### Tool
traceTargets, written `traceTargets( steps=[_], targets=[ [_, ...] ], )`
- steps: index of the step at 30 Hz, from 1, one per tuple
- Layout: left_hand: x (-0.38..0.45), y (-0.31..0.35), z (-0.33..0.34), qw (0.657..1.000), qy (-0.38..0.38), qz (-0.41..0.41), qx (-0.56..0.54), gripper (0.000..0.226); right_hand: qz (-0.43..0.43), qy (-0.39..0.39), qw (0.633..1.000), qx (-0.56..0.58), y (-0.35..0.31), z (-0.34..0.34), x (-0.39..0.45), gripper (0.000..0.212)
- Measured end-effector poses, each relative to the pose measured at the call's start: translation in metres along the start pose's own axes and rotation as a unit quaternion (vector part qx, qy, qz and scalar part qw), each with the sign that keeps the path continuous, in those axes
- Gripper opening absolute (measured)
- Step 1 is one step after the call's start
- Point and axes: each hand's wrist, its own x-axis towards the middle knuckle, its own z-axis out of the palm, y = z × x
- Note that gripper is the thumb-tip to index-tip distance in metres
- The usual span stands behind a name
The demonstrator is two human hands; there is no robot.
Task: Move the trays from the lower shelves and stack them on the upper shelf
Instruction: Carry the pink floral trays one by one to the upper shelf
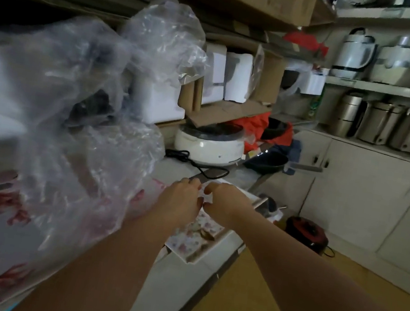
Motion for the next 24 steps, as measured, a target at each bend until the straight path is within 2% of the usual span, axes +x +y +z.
traceTargets(
  steps=[4, 9, 16, 24],
  targets=[
    [0.041, -0.002, 0.008, 0.999, -0.006, -0.046, 0.016, 0.031, -0.051, -0.014, 0.999, 0.004, 0.021, -0.002, 0.056, 0.038],
    [0.059, -0.013, 0.01, 0.986, 0.009, -0.165, 0.032, 0.033, -0.162, -0.031, 0.986, 0.004, 0.033, 0.001, 0.106, 0.038],
    [0.041, -0.004, 0.023, 0.938, 0.0, -0.341, 0.057, 0.039, -0.298, -0.094, 0.95, 0.007, 0.054, 0.008, 0.133, 0.04],
    [0.012, 0.0, 0.029, 0.892, -0.034, -0.437, 0.115, 0.045, -0.378, -0.144, 0.914, 0.027, 0.044, 0.028, 0.151, 0.047]
  ],
)
